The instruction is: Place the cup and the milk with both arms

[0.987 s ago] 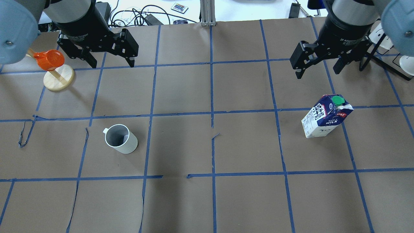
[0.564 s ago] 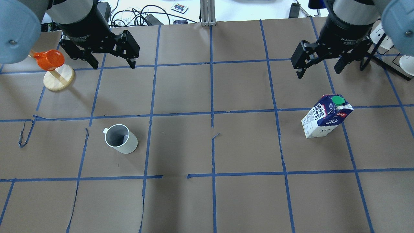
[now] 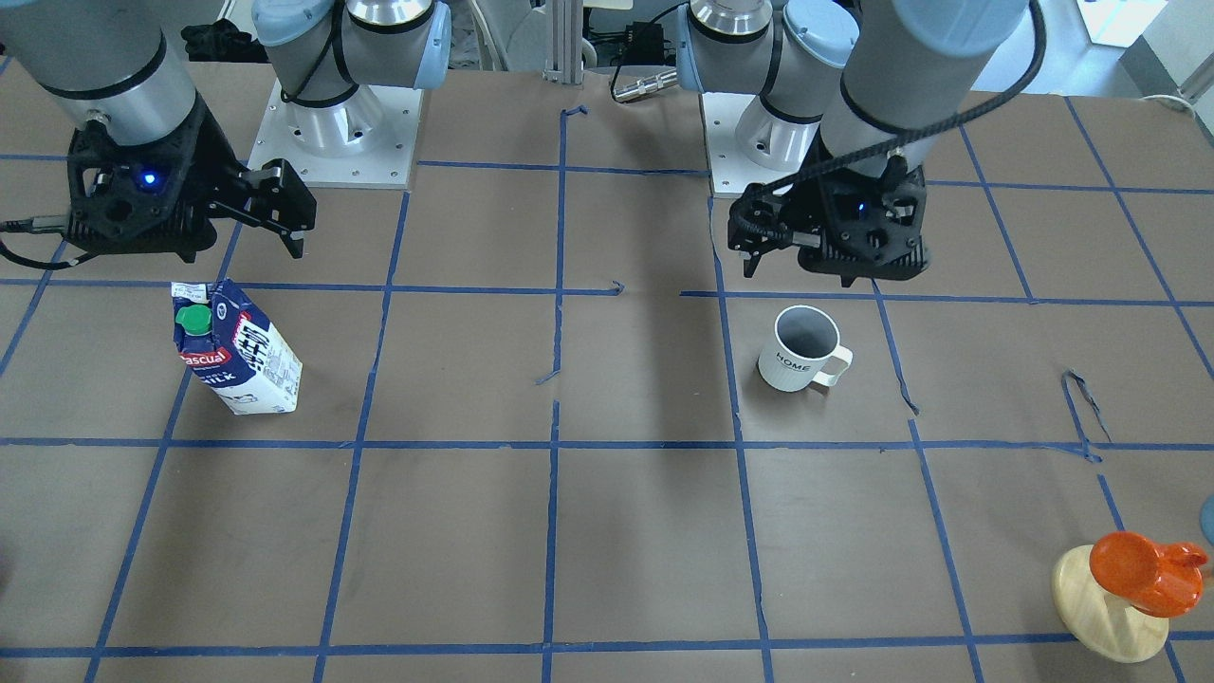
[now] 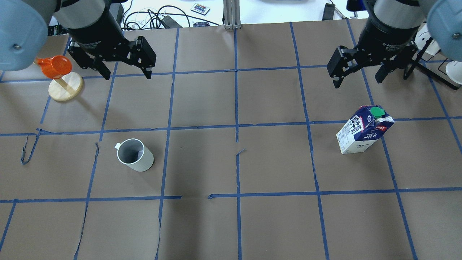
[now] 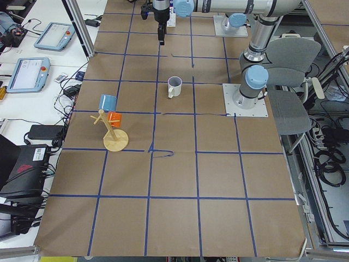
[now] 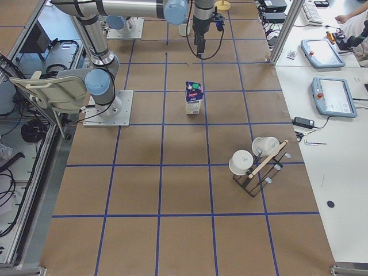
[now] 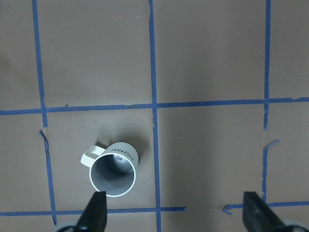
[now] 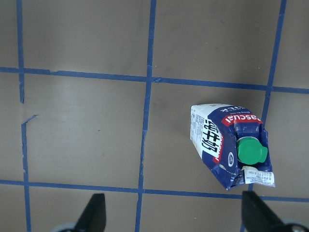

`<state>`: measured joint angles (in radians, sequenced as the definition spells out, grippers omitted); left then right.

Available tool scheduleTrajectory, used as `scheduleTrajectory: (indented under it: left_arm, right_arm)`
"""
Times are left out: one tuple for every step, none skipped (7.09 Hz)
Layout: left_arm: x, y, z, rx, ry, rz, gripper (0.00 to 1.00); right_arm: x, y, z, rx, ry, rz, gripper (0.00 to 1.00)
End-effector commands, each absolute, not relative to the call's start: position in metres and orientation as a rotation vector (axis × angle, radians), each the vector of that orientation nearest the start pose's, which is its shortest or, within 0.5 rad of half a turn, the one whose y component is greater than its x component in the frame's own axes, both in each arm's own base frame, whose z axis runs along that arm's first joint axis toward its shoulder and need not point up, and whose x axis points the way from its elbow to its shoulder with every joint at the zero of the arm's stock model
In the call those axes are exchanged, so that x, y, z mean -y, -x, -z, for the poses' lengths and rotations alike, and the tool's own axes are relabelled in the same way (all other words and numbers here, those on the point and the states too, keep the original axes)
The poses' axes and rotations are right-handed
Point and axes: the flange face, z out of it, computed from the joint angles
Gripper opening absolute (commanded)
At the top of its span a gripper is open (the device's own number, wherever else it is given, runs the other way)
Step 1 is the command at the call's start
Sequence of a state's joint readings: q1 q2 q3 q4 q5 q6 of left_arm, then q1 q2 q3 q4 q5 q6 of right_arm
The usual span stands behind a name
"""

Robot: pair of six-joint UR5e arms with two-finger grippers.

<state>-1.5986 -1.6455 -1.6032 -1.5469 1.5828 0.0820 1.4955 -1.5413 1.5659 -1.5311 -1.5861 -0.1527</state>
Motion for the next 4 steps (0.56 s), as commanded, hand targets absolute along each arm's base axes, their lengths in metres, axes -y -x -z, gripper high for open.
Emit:
scheduleTrajectory:
  left_arm:
    - [0.497,0.133,-0.326,-3.111,-0.244,-0.251,1.0]
    - [0.484,0.126,-0.296,-3.05,-0.353,-0.306,1.0]
    - [0.473,0.122,-0.276,-3.022,-0.393,-0.373,1.0]
    - [0.469,0.121,-0.25,-3.016,-0.381,-0.456,0.85]
  right_arm:
    - [0.521,-0.047,-0.46,-3.13,0.192,-0.117,1.0]
    - [0.534,-0.024,-0.449,-3.151,0.243,-0.105,1.0]
    - [0.536,-0.009,-0.44,-3.195,0.251,-0.104,1.0]
    - [0.534,-0.003,-0.42,-3.191,0.232,-0.128,1.0]
